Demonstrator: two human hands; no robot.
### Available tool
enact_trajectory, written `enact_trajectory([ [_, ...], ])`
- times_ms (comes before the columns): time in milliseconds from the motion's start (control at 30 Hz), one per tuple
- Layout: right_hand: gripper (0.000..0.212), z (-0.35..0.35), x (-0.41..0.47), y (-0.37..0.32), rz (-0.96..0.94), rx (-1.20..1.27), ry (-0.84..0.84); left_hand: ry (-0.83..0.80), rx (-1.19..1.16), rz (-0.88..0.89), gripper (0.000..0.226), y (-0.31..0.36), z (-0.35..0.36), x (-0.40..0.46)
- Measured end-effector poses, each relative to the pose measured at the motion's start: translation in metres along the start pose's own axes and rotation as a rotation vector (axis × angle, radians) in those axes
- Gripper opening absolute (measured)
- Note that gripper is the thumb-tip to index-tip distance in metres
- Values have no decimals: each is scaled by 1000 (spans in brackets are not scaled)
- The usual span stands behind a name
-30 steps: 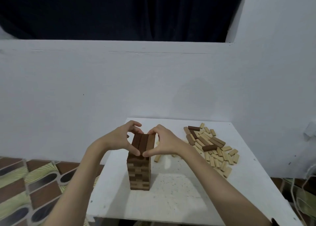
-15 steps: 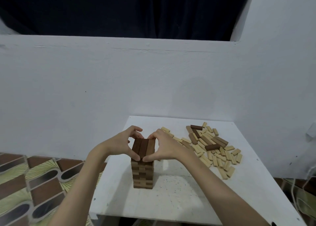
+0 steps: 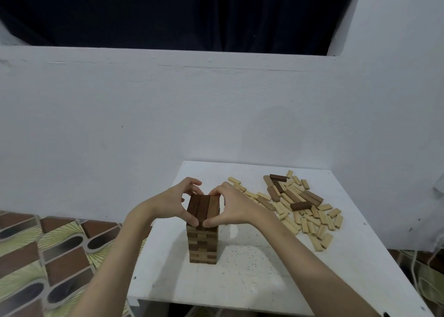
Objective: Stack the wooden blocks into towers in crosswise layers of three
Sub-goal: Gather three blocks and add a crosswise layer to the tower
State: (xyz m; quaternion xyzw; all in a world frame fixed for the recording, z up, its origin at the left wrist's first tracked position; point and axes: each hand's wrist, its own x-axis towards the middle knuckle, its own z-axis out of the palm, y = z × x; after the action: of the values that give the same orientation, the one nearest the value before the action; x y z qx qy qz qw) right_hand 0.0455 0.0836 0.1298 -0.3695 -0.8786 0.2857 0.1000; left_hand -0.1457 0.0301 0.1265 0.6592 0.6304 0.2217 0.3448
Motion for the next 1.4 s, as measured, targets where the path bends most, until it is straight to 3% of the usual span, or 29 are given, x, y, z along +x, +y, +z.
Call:
enact_trajectory([
  [100, 80, 2, 0, 3, 2, 9, -12, -5, -5, 10, 89, 0, 0, -1],
  [233, 92, -9, -2, 7, 21, 81, 2, 53, -95, 19, 115, 3, -7, -9],
  [333, 87, -13, -2, 11, 78, 260, 112, 289, -295, 5, 79, 2, 1, -13],
  [433, 72, -5, -4, 8, 119, 552, 215, 402, -528, -37, 88, -7, 20, -8],
  [600, 60, 31, -6, -4, 150, 918, 323, 399, -890, -61, 83, -16, 54, 1],
  [833, 64, 60, -8, -21, 189, 1129, 414, 414, -901, -57, 83, -6, 66, 0],
  [967, 110, 72, -3, -27, 228, 1164, 419, 429, -898, -45, 80, -3, 68, -1],
  [1133, 92, 73, 0, -31, 200, 1130, 453, 456, -884, -15, 80, -2, 72, 0],
  [1267, 108, 75, 0, -32, 204, 1106, 472, 480, -917, 0, 74, 2, 74, -1],
  [1400, 87, 76, 4, -28, 200, 1100, 495, 506, -925, 1, 74, 3, 75, 0],
])
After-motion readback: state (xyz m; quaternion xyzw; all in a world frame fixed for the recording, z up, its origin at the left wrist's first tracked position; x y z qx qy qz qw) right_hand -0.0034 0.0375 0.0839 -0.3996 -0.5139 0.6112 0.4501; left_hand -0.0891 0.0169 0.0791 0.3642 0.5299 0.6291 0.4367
